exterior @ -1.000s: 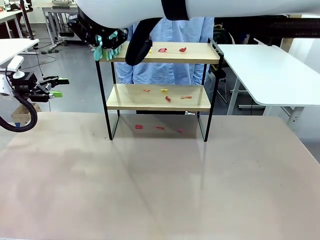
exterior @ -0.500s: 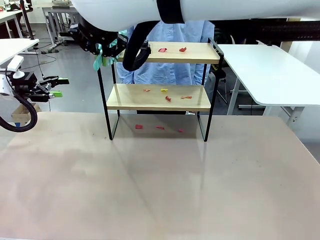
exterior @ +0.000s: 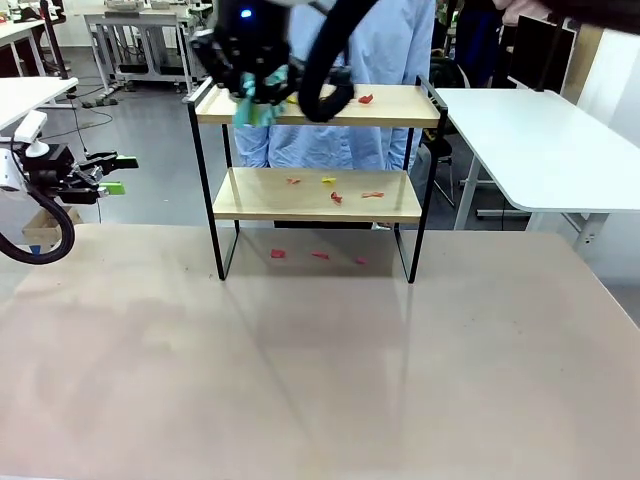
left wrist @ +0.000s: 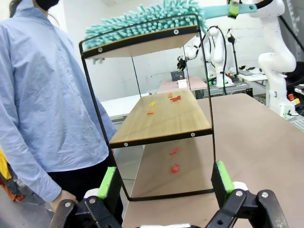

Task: Clean the shelf.
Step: Clean the specific section of the Shelf indicated by the human with the Duster.

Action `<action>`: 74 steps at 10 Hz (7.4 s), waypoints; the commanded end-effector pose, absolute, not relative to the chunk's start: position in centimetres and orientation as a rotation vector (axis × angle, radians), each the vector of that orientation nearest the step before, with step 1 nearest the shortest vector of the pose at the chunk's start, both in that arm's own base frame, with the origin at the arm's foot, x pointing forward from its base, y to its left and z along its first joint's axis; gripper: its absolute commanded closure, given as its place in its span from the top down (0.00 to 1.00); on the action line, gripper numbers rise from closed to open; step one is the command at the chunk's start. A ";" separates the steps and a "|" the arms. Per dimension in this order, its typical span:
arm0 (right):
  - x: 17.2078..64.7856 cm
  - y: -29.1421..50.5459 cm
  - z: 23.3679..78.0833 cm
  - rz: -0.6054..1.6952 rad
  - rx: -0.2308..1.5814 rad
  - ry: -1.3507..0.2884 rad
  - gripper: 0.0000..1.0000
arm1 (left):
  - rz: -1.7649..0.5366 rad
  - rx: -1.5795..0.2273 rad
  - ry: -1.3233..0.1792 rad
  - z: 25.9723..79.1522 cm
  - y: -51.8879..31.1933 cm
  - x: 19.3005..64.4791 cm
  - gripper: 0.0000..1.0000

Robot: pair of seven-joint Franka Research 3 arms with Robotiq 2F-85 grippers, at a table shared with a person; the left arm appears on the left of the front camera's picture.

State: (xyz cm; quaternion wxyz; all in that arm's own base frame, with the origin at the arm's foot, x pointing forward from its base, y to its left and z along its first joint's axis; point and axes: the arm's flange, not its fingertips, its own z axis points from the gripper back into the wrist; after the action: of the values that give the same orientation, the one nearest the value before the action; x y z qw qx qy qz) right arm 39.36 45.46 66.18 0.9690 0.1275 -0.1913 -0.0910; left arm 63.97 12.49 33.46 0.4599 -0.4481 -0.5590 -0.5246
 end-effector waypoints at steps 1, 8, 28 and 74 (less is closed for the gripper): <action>37.6 37.5 64.8 -0.183 0.244 -0.341 0.13 | -1.300 -1.094 -1.381 33.8 12.4 63.9 1.00; 33.5 25.2 65.8 -0.231 0.110 -0.388 0.13 | -1.300 -1.094 -1.381 33.8 12.4 63.9 1.00; 25.3 8.9 54.6 0.913 0.383 0.064 0.13 | -1.300 -1.094 -1.381 33.8 12.4 63.9 1.00; 25.5 7.8 53.0 0.933 0.385 0.106 0.13 | -1.300 -1.094 -1.381 33.8 12.4 63.9 1.00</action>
State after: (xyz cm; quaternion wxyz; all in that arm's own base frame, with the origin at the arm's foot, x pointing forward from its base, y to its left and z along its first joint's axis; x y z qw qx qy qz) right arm 25.48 7.58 52.56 0.8704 0.1819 0.0559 0.4540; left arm 63.98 12.50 33.46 0.4599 -0.4480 -0.5590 -0.5247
